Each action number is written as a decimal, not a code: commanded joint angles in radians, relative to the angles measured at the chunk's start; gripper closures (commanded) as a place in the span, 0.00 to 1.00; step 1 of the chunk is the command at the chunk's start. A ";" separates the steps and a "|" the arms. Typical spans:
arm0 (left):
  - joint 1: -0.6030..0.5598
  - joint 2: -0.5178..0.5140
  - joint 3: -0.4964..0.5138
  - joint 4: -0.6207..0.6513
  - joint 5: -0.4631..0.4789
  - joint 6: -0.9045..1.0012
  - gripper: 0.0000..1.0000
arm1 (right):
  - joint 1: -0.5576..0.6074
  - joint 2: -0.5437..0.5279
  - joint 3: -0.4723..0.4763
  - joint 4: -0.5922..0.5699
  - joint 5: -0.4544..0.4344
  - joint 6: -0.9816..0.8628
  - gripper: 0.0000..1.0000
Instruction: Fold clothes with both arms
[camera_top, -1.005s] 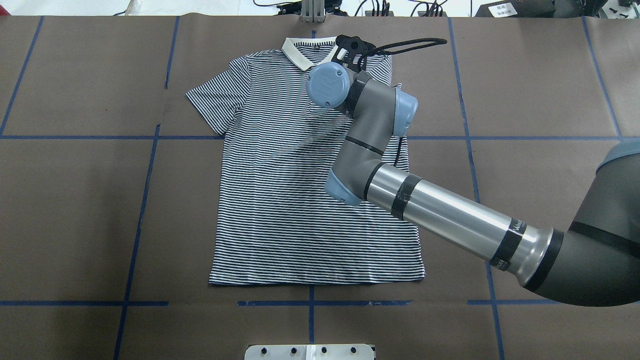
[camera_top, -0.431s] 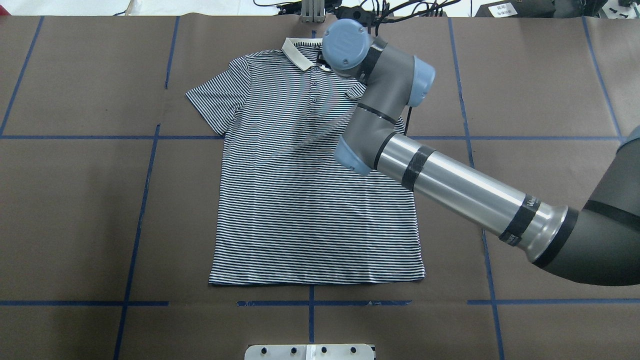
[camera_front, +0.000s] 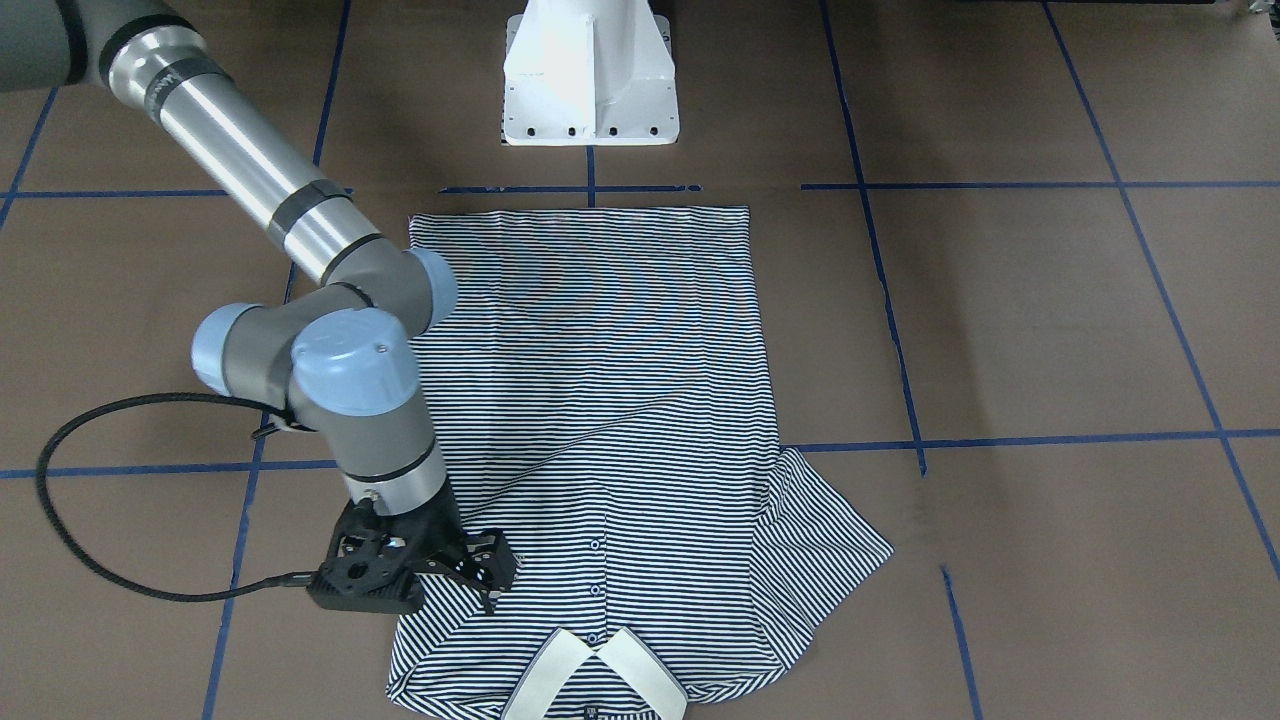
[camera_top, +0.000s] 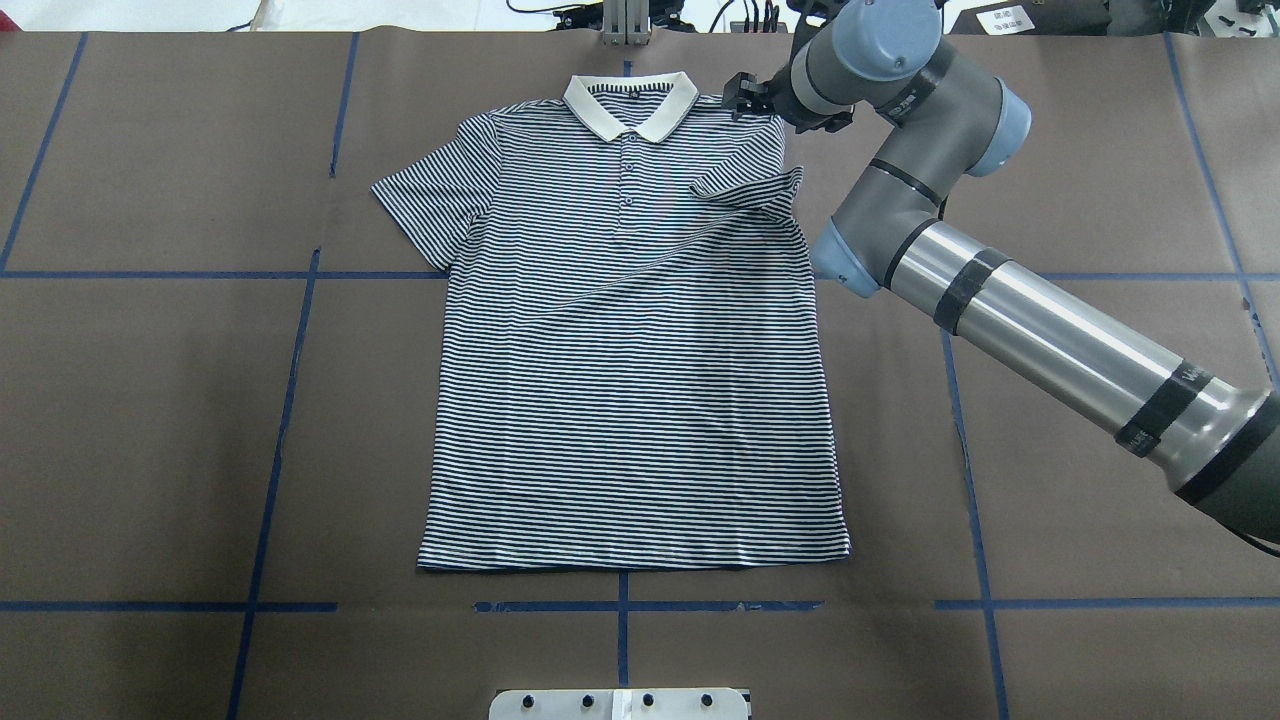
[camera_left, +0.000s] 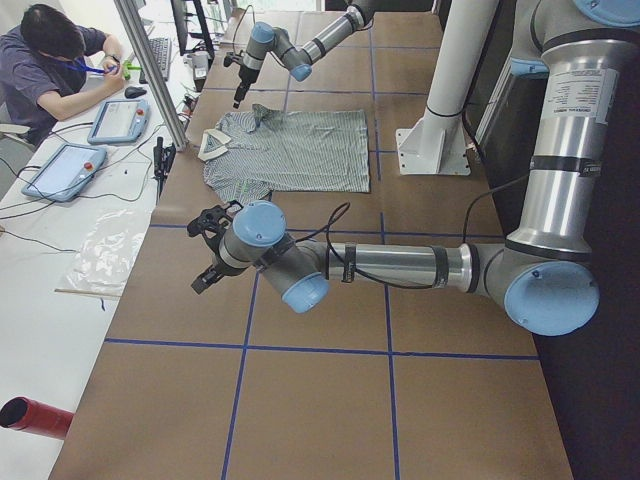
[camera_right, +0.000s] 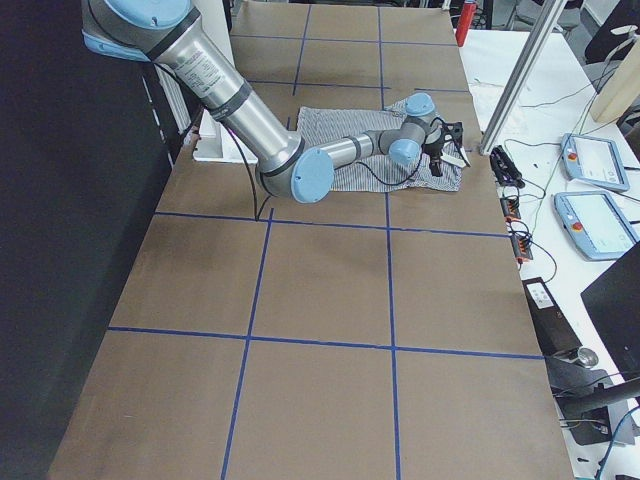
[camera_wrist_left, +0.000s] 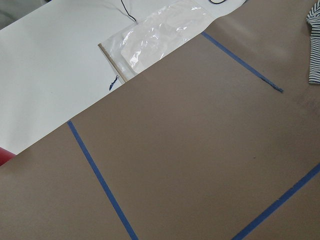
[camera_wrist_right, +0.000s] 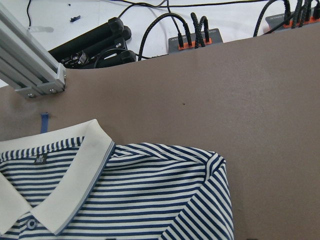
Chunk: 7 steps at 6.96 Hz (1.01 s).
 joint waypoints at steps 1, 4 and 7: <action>0.000 -0.006 0.003 0.001 0.000 0.000 0.00 | 0.007 -0.037 0.027 0.013 0.014 0.006 0.23; 0.002 -0.009 0.009 0.001 0.002 0.000 0.00 | -0.002 -0.086 0.078 0.005 0.013 0.010 0.23; 0.002 -0.009 0.009 0.001 0.002 0.000 0.00 | -0.025 -0.103 0.080 0.009 0.007 0.012 0.28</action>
